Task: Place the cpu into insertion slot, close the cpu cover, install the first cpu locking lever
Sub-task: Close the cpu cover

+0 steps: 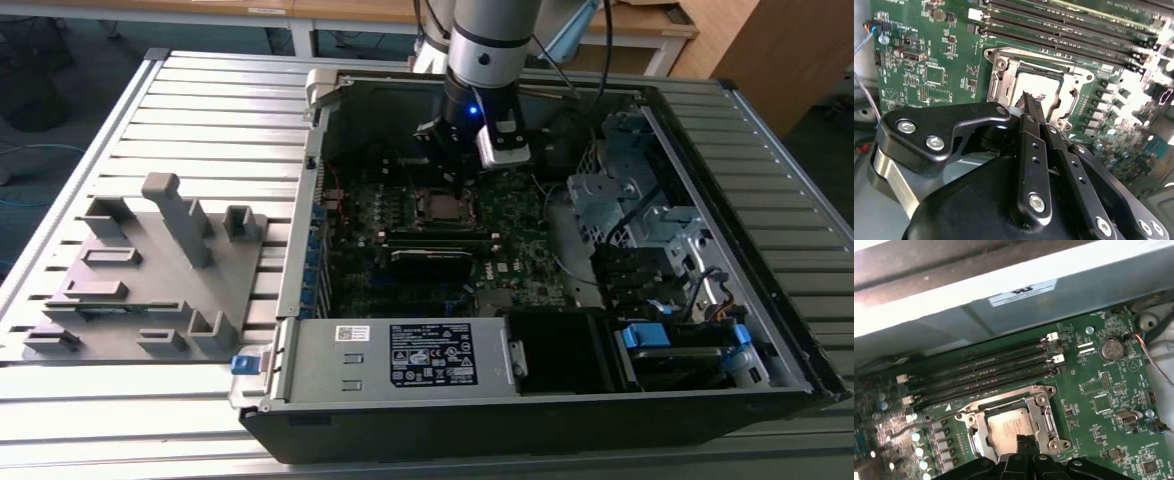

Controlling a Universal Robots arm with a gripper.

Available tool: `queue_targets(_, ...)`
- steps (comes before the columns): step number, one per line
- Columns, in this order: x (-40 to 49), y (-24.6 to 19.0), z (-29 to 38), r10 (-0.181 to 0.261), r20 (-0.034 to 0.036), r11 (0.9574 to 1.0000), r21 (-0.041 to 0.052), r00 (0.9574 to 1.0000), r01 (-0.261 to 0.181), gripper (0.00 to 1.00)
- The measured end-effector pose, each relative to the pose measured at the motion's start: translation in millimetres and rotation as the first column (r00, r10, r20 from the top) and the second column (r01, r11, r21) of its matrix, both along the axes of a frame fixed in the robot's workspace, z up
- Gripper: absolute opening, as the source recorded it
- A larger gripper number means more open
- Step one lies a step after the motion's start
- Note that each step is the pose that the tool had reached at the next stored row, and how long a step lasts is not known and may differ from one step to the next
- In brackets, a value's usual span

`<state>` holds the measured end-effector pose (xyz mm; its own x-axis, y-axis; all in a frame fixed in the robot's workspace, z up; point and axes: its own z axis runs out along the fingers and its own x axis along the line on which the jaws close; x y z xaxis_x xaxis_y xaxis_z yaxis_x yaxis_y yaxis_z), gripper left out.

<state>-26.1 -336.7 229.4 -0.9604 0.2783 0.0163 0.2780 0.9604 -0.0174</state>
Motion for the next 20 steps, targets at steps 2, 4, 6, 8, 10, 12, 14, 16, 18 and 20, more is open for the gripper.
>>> queue_targets(2, 0.0, 0.0, -0.2, 0.007, 0.0001, 1.0000, 0.0002, 1.0000, -0.007, 0.10)
queue_targets(4, -0.2, 0.1, -0.8, 0.009, 0.0003, 1.0000, 0.0007, 1.0000, -0.009, 0.10)
queue_targets(6, -0.6, 0.1, -1.7, 0.018, 0.0003, 0.9998, 0.0004, 0.9998, -0.018, 0.10)
queue_targets(8, -0.6, 0.0, -2.0, 0.032, 0.0001, 0.9995, 0.0002, 0.9995, -0.032, 0.10)
queue_targets(10, -0.6, 0.0, -2.0, 0.035, 0.0001, 0.9994, 0.0002, 0.9994, -0.035, 0.10)
queue_targets(12, -0.6, 0.0, -2.1, 0.035, 0.0001, 0.9994, 0.0003, 0.9994, -0.035, 0.10)
queue_targets(14, -0.6, 0.0, -2.1, 0.035, 0.0002, 0.9994, 0.0003, 0.9994, -0.035, 0.10)
queue_targets(16, -0.6, 0.0, -2.1, 0.035, 0.0002, 0.9994, 0.0003, 0.9994, -0.035, 0.10)
queue_targets(18, -0.6, 0.0, -2.1, 0.035, 0.0002, 0.9994, 0.0003, 0.9994, -0.035, 0.10)
queue_targets(20, -0.6, 0.1, -2.1, 0.035, 0.0002, 0.9994, 0.0003, 0.9994, -0.035, 0.10)
